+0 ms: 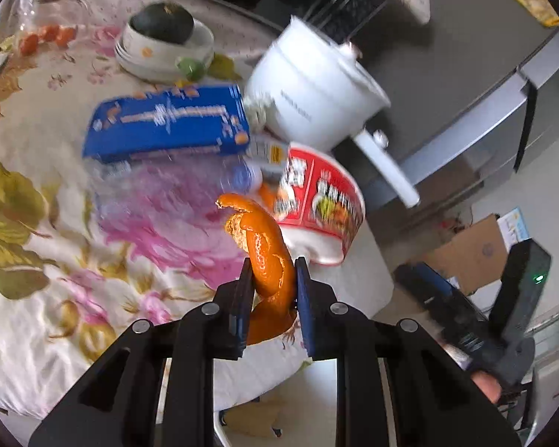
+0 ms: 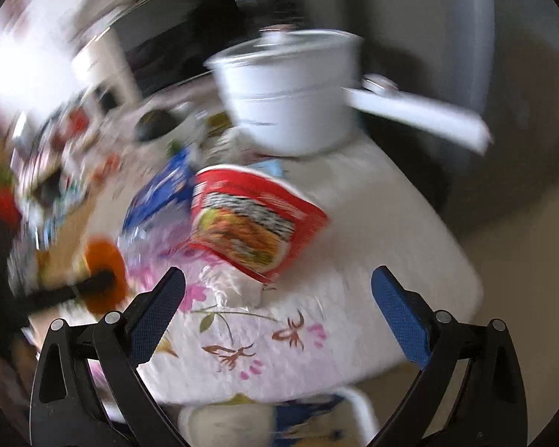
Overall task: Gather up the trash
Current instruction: 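Grasp the orange peel with the left gripper while the right gripper grasps the red noodle cup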
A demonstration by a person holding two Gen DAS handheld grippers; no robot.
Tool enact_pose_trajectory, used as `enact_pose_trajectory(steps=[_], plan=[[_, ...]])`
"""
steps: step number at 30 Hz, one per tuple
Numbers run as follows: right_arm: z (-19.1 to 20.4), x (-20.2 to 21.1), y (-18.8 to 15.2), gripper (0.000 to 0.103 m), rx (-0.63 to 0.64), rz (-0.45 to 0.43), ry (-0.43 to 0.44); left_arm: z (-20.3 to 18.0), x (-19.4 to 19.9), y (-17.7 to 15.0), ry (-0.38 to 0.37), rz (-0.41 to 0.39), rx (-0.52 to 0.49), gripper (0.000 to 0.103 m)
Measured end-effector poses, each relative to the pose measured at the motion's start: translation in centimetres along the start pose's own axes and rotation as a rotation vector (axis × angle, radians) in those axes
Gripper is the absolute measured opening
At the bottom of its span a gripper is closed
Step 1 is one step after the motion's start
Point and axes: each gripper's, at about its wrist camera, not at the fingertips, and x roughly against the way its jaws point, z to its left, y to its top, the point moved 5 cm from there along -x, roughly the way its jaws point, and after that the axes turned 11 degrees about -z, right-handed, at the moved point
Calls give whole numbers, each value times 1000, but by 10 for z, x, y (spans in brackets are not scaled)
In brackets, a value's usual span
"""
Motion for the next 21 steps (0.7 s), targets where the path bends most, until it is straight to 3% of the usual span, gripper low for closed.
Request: enact_pose_trajectory(steps=[5,12,17,21], plan=[[15,-28,15,96,265,67,83,3,9,7,-9,-19,-9,22],[31,-60,19,96,445,169,200,15,5,10,4,0,0,22],[34,-84,18,96,520,221,195,20,3,9,4,14,5,22],[29,-102,22,96,490,246,218,21,2,8,11,23,-8,22]])
